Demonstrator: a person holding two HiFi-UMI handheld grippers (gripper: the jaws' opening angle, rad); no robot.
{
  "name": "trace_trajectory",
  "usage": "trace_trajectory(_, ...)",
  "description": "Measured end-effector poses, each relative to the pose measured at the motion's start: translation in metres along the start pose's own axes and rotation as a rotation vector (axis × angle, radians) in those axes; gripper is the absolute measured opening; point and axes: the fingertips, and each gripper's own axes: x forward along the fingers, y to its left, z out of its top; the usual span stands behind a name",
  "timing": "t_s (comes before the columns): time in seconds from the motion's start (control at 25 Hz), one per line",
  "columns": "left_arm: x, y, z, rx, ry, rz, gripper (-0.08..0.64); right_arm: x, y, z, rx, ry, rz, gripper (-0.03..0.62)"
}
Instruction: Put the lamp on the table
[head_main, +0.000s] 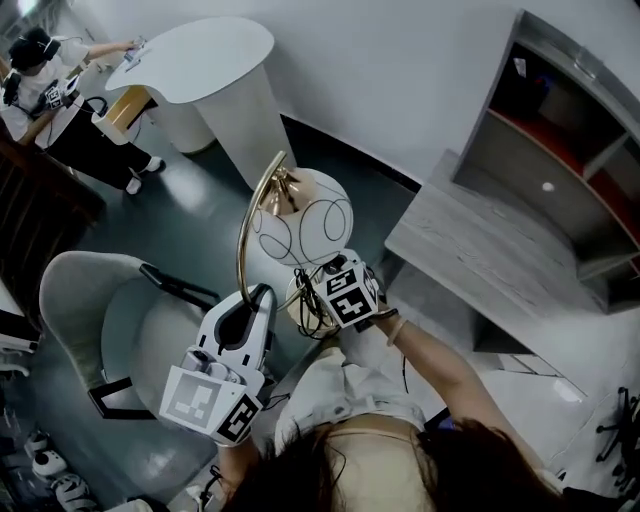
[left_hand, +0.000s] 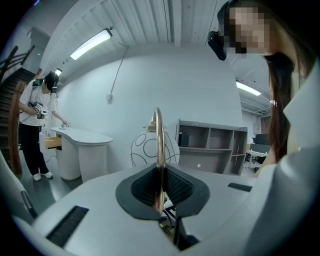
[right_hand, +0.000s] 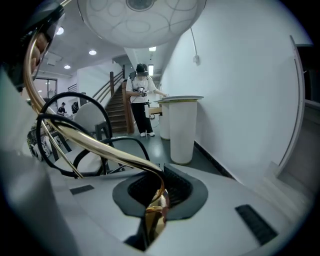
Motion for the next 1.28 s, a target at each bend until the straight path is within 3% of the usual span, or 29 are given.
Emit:
trace_trajectory(0.52, 0.051, 0.014, 0.021, 0.015, 0.023, -0.171, 0.021, 0.007, -0.052, 0.017, 0.088, 0.004, -0.121, 0.04)
trace_trajectory(1.28, 0.081, 0.038, 0.028, 0.05, 0.006, -0.413, 0.02, 0.009, -0.088, 0.021, 0.199, 0.002, -0.326, 0.04)
